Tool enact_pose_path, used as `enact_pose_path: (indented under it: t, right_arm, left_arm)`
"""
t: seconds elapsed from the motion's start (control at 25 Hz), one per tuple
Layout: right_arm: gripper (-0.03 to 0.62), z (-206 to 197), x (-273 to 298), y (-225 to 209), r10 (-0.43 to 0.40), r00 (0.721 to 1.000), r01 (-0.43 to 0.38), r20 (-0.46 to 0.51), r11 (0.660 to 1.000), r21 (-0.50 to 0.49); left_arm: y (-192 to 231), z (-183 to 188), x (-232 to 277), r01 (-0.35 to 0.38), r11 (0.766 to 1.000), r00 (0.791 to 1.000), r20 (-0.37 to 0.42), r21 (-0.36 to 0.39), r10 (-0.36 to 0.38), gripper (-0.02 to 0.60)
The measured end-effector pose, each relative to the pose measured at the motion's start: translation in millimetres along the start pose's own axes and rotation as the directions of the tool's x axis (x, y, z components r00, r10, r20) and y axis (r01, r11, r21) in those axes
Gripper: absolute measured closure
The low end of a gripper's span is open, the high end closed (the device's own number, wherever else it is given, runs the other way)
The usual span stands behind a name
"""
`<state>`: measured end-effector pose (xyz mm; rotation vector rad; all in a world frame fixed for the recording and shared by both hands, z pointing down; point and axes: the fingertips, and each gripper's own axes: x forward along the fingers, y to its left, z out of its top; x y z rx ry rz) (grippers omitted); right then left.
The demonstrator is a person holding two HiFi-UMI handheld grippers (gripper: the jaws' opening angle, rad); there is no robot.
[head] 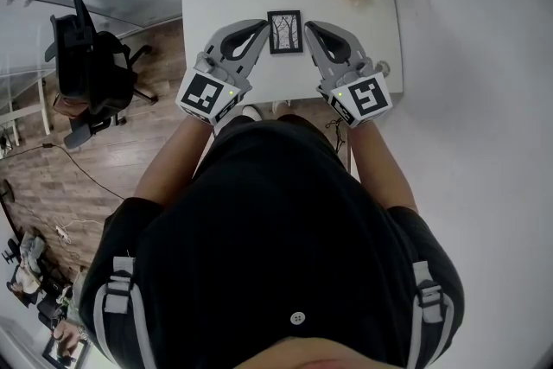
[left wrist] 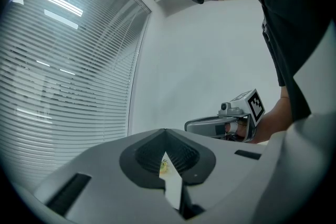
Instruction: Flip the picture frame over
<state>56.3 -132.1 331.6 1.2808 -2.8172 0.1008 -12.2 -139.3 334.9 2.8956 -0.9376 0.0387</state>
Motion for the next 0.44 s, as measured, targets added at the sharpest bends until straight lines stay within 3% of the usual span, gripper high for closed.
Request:
enact_pose_path:
  t: [0.44]
  right_arm:
    - [0.585,-2.0,5.2,-6.5,0.003,1.000,-0.003,-0.008,1.000,0.000]
  left_arm:
    - [5.6,2.0,5.9,-0.003,1.000,1.000,0.008,-0.005,0.003,0.577]
